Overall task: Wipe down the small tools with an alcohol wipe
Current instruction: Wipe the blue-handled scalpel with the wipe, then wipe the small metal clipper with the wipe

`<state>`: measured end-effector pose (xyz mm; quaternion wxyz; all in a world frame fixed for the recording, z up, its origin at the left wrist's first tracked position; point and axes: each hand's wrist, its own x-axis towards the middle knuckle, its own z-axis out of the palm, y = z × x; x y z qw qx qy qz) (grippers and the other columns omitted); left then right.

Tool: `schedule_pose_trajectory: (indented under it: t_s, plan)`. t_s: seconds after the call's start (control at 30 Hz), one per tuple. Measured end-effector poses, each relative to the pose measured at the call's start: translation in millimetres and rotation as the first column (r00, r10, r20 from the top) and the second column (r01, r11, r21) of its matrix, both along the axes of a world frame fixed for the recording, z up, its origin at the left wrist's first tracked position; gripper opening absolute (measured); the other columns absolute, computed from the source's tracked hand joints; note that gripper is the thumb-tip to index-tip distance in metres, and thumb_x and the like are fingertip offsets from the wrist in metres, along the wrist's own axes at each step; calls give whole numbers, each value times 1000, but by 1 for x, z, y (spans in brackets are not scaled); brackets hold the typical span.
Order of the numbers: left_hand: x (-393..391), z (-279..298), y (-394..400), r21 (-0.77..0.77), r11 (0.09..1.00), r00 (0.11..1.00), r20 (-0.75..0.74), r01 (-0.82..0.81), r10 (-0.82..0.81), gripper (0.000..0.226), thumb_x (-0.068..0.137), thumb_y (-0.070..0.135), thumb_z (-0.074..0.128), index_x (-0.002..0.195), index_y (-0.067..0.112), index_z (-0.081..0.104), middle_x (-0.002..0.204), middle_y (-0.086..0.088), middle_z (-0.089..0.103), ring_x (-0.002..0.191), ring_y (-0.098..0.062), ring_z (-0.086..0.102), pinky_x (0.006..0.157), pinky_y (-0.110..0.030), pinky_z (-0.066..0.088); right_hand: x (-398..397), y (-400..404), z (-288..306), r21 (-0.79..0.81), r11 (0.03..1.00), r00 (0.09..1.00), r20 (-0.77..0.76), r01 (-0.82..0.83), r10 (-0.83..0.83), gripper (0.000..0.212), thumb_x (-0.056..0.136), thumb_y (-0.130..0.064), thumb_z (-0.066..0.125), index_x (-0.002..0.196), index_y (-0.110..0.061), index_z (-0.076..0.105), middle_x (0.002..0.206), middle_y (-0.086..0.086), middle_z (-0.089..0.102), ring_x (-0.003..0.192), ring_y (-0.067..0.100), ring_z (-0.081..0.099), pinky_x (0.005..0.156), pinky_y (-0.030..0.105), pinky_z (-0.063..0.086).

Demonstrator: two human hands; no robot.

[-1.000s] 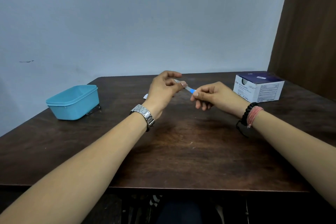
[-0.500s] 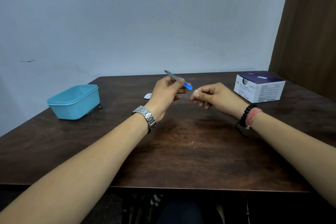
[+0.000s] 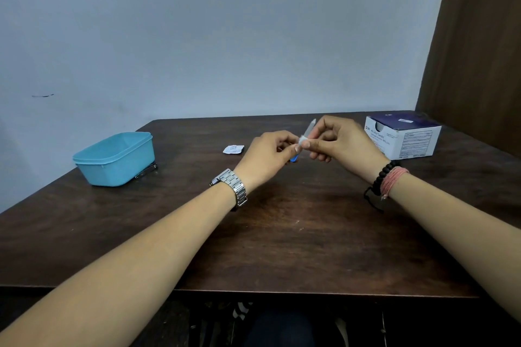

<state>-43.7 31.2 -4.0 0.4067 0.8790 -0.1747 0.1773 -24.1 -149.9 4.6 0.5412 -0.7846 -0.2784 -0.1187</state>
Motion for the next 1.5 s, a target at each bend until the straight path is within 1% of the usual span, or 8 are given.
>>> schedule_pose_trajectory:
  t_s: [0.17,0.6,0.73,0.93,1.13,1.3,1.43,1.5]
  plan:
    - [-1,0,0,120,993,997,76,4,-13,12,92,28,63,98,19,70,69,13,66,64,3,57,71,-24,47,0,-2,0,-38,996,996,23,86,-86,22,78,-26,79,76,-12,63,62,7,70,54,13,62,53,24,50]
    - [-2,1,3,192,981,996,94,-9,-10,9,92,26,63,96,24,71,73,11,70,73,-1,62,76,-29,51,12,-15,2,60,957,958,12,285,-286,27,80,-31,78,77,-10,62,60,4,69,48,10,58,47,19,45]
    - [-2,0,4,196,980,995,102,-33,13,10,91,27,62,95,23,71,73,10,70,69,0,59,70,-25,47,7,-13,3,44,973,973,15,228,-229,25,81,-30,77,77,-11,61,61,6,69,51,11,60,50,21,49]
    - [-2,0,4,223,974,992,129,-41,12,10,91,28,63,96,24,70,69,14,66,62,7,54,62,-15,39,-2,-4,-1,-154,978,988,93,139,-125,23,78,-28,79,73,-13,62,58,4,69,50,12,62,53,25,52]
    - [-3,2,4,227,973,994,105,-32,9,8,91,27,62,93,25,70,71,13,67,66,4,56,65,-17,43,5,-14,3,14,968,964,84,251,-251,25,82,-29,76,77,-10,61,61,6,68,45,3,57,47,13,44]
    - [-2,14,24,245,949,969,191,-199,154,6,87,30,65,89,27,69,77,13,66,75,-8,62,77,-32,53,15,-21,-2,53,958,955,88,281,-285,17,81,-31,75,78,-21,62,69,-7,65,64,9,59,64,27,51]
    - [-10,40,59,219,908,922,242,-357,304,8,86,27,66,91,23,71,78,9,68,79,-13,66,78,-33,53,11,-20,-2,3,983,978,101,184,-184,11,91,-23,62,100,-29,62,71,-2,68,62,5,61,56,16,45]
    - [-18,54,95,285,822,863,281,-493,420,10,85,28,65,93,25,72,87,3,73,88,-21,67,79,-35,53,8,-16,-1,-29,986,981,109,163,-159,9,93,-21,60,99,-27,65,71,-1,70,62,3,62,54,12,44]
